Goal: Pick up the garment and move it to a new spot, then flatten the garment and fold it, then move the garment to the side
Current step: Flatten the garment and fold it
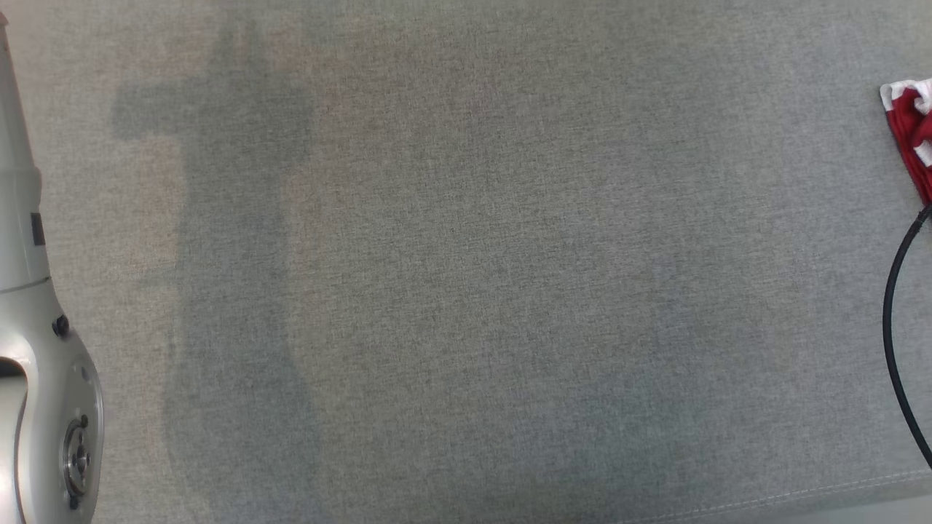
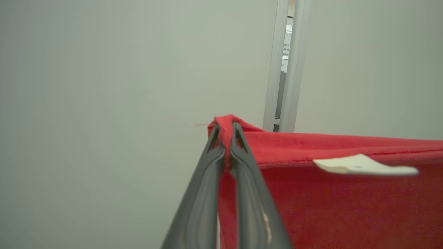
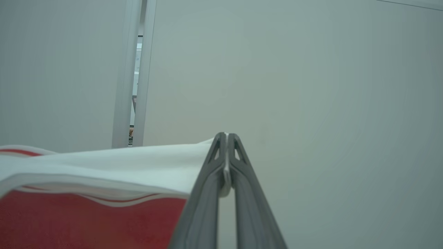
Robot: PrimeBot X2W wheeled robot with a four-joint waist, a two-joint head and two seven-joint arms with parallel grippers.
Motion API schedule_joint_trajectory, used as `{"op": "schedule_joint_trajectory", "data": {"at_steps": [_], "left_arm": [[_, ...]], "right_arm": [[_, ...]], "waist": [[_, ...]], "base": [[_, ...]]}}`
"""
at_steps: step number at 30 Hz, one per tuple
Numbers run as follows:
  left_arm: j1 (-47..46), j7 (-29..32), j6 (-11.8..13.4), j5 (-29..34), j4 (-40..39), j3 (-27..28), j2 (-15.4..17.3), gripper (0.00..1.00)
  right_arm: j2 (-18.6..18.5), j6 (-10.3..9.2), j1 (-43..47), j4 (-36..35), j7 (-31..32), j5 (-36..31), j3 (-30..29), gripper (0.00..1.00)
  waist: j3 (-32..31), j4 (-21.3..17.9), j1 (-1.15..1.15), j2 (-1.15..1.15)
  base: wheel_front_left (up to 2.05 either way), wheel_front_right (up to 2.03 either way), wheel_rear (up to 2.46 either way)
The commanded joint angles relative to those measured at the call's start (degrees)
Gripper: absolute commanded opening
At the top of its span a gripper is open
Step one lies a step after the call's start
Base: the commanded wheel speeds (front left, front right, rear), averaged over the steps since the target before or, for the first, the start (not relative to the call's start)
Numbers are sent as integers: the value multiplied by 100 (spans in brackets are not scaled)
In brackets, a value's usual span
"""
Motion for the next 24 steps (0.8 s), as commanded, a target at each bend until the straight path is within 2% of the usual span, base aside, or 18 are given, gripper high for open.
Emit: {"op": "schedule_joint_trajectory", "data": {"at_steps": [1,7,11,17,20,24], "left_arm": [[-25,-90,-13,-25,150,88,66,0],[602,-297,-218,-321,600,285,-44,0],[1541,-336,-297,-596,771,649,-204,0],[3384,-346,-389,-646,590,1275,-597,0],[4200,-347,-466,-674,650,1361,-761,0],[4938,-349,-505,-934,668,1422,-802,0]], "right_arm": [[-89,-14,-4,76,-47,4,-80,0],[-151,-20,712,64,-86,379,-193,0],[-89,-22,1932,-219,-88,825,-190,0],[117,-34,4009,-535,-93,1454,-131,0],[208,-34,4943,-635,-93,1787,36,0],[302,-33,5842,-646,-94,2032,191,0]], "waist": [[236,-2,-1,0],[228,-22,-1,0],[85,-67,-1,0],[-244,-151,-1,0],[-429,-178,-1,0],[-685,-246,-1,0]], "base": [[0,0,0],[0,0,0],[0,0,0],[0,0,0],[0,0,0],[0,0,0]]}}
